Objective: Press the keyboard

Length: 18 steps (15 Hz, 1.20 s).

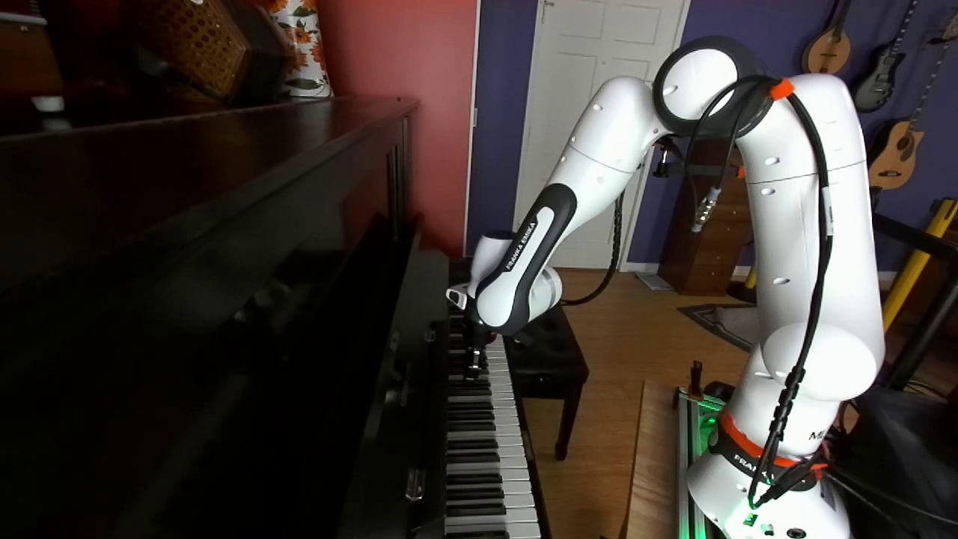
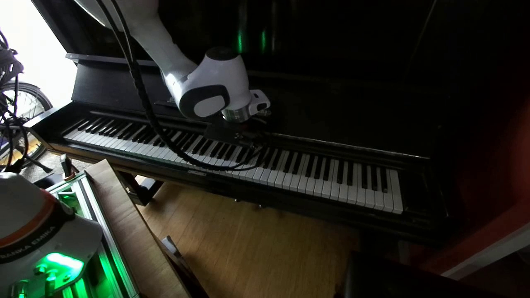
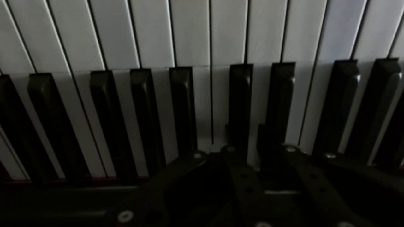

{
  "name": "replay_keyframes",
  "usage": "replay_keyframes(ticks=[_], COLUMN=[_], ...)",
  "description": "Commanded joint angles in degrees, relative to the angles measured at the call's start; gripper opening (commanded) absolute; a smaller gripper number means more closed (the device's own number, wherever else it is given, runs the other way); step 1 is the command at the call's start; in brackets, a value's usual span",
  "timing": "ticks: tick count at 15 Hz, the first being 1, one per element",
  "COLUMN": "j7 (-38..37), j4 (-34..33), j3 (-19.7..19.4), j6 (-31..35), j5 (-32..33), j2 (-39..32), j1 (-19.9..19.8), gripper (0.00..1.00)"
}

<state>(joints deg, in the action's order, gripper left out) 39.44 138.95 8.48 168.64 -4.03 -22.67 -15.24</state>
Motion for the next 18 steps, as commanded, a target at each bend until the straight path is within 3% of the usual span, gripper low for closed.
replay_keyframes(ticks=[1,7,12,18], j7=[-0.30,1.58,1.99,2.70], j4=[1.54,2.74,3.74,5.53], j3=[2.36,5.31,4.05,-0.84], j6=[-1.19,-3.56,-7.90,-14.15], j5=[0.18,-3.50,-6.99,-8.39], j2=[3.65,8.40,13.01,20.34], j1=[-2.33,-4.10,-2.19,1.24], gripper=[0.56,0.99,1.00,1.00])
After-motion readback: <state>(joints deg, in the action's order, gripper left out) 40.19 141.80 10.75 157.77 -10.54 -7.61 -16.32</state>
